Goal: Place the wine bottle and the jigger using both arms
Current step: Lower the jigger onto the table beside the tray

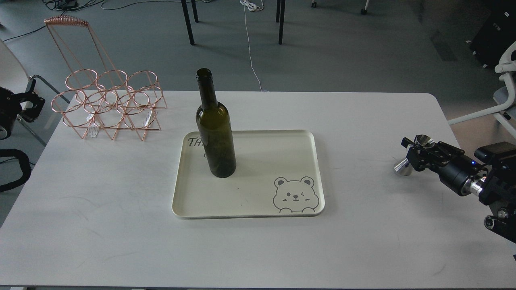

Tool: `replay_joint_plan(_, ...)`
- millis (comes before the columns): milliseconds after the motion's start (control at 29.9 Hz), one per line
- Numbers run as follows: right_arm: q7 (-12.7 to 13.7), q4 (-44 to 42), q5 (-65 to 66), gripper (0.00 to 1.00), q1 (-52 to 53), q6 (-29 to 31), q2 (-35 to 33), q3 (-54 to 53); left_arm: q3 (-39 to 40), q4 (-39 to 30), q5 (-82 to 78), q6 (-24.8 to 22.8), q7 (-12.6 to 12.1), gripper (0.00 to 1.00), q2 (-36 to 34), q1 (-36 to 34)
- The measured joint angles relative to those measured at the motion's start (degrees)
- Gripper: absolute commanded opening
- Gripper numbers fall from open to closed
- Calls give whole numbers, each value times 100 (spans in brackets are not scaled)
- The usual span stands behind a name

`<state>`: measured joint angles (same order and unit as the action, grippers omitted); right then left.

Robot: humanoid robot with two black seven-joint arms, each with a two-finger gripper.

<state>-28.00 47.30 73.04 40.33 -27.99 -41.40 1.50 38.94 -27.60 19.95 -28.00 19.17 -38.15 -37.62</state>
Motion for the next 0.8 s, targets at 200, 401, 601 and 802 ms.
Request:
replay_joint_plan(200,0,28,0,45,1,0,0,0,0,0,0,0,-1,99,-8,0)
replay_joint_plan(401,0,42,0,50,-16,0,-2,17,0,0,0,0,5,99,-8,0)
replay_joint_plan(601,0,72,0,67,-25,0,-17,41,0,0,0,0,6,99,-24,0)
replay_joint_plan(802,0,221,-2,89,-57,0,-76,33,8,0,0,0,6,99,-35,0)
